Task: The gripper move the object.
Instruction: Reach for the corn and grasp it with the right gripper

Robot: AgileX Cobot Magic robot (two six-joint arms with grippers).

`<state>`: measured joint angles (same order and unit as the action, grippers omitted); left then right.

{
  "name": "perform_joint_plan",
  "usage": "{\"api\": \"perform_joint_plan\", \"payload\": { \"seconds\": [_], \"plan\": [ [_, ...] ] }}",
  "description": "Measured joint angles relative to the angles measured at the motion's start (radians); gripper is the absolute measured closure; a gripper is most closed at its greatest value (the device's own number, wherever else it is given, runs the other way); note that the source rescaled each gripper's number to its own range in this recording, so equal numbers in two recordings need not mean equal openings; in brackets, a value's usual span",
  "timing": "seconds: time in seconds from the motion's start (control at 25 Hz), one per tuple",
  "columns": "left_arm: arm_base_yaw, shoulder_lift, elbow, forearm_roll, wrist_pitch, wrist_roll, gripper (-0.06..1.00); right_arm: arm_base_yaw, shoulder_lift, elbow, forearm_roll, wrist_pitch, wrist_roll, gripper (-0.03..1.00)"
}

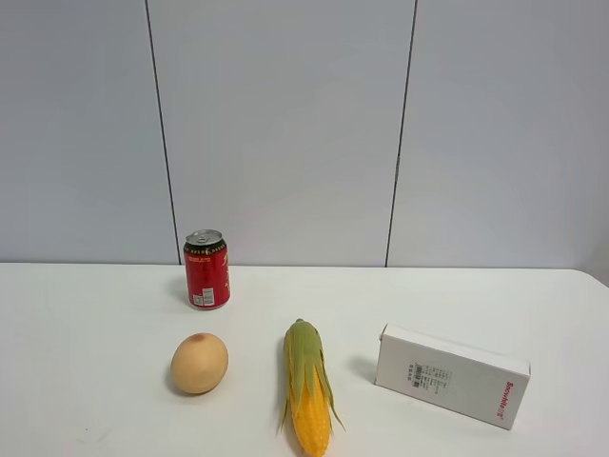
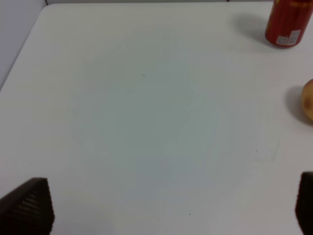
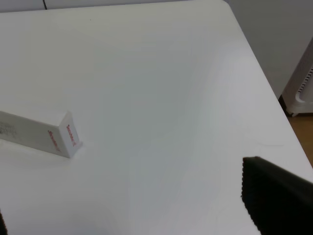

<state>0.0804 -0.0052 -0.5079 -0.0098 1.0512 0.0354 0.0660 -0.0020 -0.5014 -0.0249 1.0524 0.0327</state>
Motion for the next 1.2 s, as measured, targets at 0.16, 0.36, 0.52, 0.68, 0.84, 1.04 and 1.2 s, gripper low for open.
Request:
{"api": "perform_joint_plan", "payload": {
  "seconds": [0.16,0.36,0.52,0.68,0.84,1.04,1.2],
  "plan": [
    [0.0,0.0,0.0,0.0,0.0,0.0,-0.06,0.0,0.0,0.0,0.0,0.0,0.0,0.05],
    [0.0,0.0,0.0,0.0,0.0,0.0,-0.06,0.0,0.0,0.0,0.0,0.0,0.0,0.05],
    [0.0,0.0,0.0,0.0,0.0,0.0,-0.06,0.0,0.0,0.0,0.0,0.0,0.0,0.05],
    [0.0,0.0,0.0,0.0,0.0,0.0,-0.06,0.0,0.0,0.0,0.0,0.0,0.0,0.05],
    [0.0,0.0,0.0,0.0,0.0,0.0,-0.06,0.0,0.0,0.0,0.0,0.0,0.0,0.05],
    [0.0,0.0,0.0,0.0,0.0,0.0,-0.06,0.0,0.0,0.0,0.0,0.0,0.0,0.05],
    [0.0,0.0,0.0,0.0,0.0,0.0,-0.06,0.0,0.0,0.0,0.0,0.0,0.0,0.05]
  ]
}}
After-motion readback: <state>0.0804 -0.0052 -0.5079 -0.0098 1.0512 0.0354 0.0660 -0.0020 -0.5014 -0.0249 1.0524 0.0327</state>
